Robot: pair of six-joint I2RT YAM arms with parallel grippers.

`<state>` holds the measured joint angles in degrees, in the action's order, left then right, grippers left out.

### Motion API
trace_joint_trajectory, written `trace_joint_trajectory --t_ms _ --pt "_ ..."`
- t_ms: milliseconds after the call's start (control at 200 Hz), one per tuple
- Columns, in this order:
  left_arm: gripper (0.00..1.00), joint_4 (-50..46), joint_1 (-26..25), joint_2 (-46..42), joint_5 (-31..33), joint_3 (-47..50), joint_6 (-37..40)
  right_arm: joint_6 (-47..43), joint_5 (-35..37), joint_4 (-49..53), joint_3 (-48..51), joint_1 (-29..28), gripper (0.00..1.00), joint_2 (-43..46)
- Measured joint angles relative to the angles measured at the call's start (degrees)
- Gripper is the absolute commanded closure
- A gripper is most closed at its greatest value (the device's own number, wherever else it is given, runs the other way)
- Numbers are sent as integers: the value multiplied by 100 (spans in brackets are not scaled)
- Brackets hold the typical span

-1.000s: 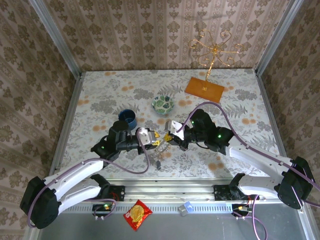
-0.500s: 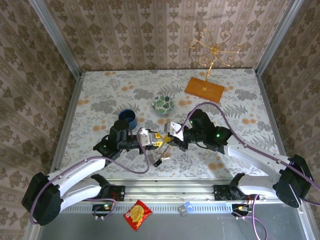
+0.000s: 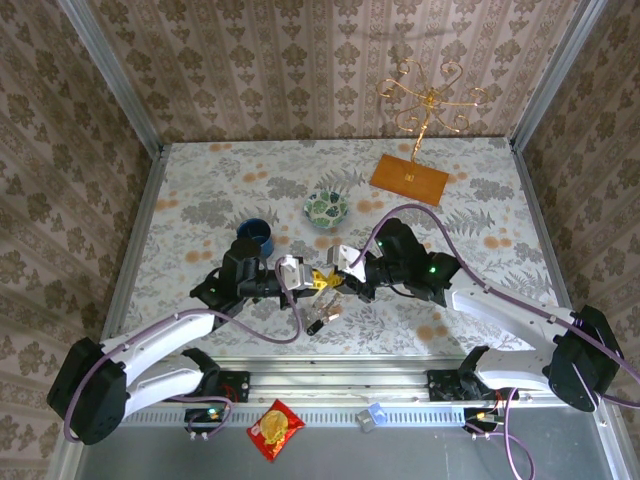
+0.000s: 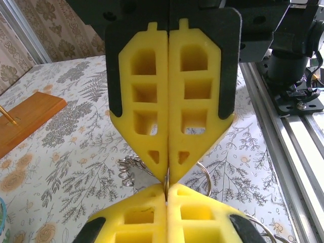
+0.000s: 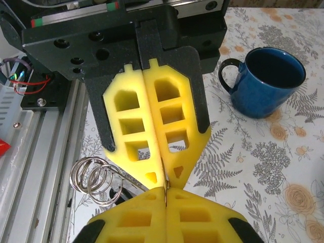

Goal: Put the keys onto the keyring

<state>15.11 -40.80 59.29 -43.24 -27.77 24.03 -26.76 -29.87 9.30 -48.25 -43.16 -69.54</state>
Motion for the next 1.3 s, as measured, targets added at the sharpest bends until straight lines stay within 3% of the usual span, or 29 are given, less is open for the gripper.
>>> trace_joint_trajectory --t_ms 90,335,710,930,1300 --pt "100 61 -15 -20 101 70 20 2 59 -155 101 50 61 190" --pt "100 229 -236 -306 717 304 396 203 896 -352 754 315 67 1366" --pt "100 428 -450 -343 1165 376 686 404 1620 -586 942 15 63 885" --pt "100 463 -457 -343 1209 389 710 339 1652 -645 942 -83 65 693" --pt "100 511 -457 -341 1373 428 708 -192 872 -348 942 -199 66 800"
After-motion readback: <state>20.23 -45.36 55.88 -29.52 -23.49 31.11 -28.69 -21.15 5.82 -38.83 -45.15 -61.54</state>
